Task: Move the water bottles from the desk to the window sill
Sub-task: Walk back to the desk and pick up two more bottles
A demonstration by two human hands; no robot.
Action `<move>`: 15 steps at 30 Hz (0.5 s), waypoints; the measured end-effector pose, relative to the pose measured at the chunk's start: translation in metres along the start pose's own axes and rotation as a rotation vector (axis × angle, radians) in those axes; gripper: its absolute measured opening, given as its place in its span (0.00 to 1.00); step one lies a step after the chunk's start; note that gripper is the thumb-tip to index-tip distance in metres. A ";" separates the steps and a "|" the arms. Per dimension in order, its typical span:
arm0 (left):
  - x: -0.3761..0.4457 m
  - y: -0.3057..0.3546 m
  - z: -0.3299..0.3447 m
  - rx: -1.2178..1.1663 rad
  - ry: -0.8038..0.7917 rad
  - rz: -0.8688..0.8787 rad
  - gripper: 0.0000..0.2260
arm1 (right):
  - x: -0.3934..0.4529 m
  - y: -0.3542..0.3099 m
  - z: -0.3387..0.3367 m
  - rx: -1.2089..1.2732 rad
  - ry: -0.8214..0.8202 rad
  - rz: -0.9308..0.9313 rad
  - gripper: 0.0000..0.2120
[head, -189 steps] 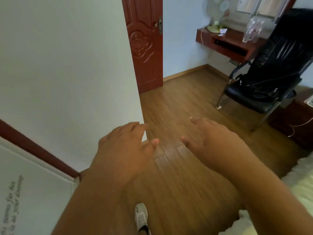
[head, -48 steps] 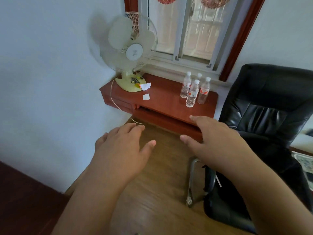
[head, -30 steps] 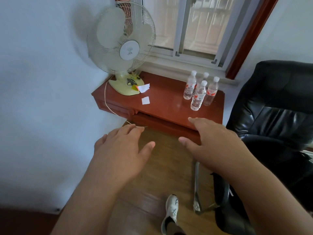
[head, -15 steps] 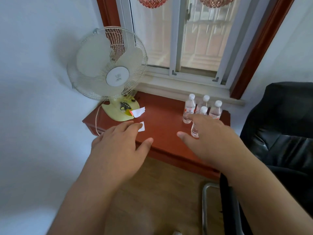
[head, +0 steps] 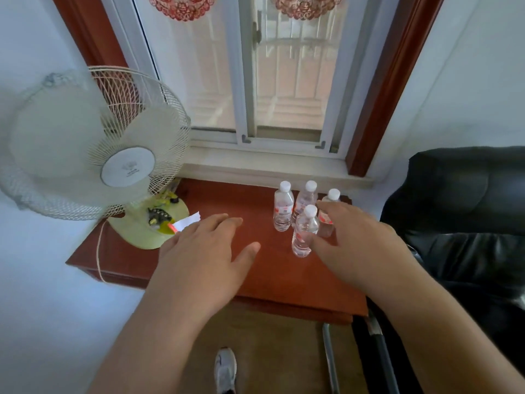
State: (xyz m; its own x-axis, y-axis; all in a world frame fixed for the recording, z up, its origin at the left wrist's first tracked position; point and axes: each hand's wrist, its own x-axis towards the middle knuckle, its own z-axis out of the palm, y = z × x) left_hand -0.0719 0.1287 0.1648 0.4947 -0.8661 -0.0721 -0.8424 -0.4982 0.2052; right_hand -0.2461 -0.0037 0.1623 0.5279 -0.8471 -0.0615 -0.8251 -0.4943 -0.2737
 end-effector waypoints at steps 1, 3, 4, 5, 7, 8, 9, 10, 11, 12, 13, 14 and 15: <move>0.014 -0.001 -0.001 0.008 -0.003 0.031 0.27 | 0.007 0.000 0.000 0.002 0.018 0.027 0.27; 0.042 -0.004 -0.006 0.025 -0.003 0.100 0.28 | 0.022 -0.001 -0.001 0.006 0.056 0.080 0.27; 0.057 -0.006 -0.010 0.027 -0.003 0.131 0.28 | 0.031 -0.002 -0.002 0.005 0.071 0.107 0.26; 0.072 -0.008 -0.016 0.024 0.000 0.159 0.28 | 0.039 -0.004 -0.003 0.002 0.084 0.133 0.26; 0.100 -0.013 -0.027 0.026 0.024 0.205 0.28 | 0.057 -0.012 -0.007 -0.002 0.097 0.184 0.25; 0.114 -0.017 -0.031 0.037 0.041 0.226 0.28 | 0.066 -0.017 -0.008 -0.004 0.105 0.209 0.24; 0.128 -0.021 -0.033 0.047 0.047 0.242 0.28 | 0.075 -0.021 -0.008 -0.008 0.116 0.232 0.24; 0.142 -0.025 -0.034 0.051 0.040 0.256 0.28 | 0.084 -0.025 -0.008 -0.012 0.127 0.253 0.23; 0.155 -0.029 -0.033 0.048 0.017 0.267 0.28 | 0.092 -0.028 -0.005 -0.011 0.130 0.271 0.23; 0.167 -0.032 -0.031 0.049 -0.013 0.278 0.28 | 0.098 -0.030 -0.003 -0.007 0.125 0.286 0.22; 0.177 -0.034 -0.029 0.054 -0.039 0.291 0.28 | 0.101 -0.032 0.000 -0.005 0.118 0.300 0.22; 0.186 -0.036 -0.026 0.058 -0.058 0.303 0.28 | 0.103 -0.033 0.004 -0.006 0.112 0.313 0.24; 0.193 -0.036 -0.023 0.058 -0.073 0.314 0.28 | 0.104 -0.033 0.006 -0.007 0.103 0.331 0.27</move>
State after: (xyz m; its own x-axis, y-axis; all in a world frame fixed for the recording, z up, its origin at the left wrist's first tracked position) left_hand 0.0591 -0.0196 0.1656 0.1935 -0.9775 -0.0842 -0.9633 -0.2056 0.1725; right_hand -0.1630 -0.0741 0.1591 0.2089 -0.9768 -0.0482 -0.9497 -0.1909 -0.2482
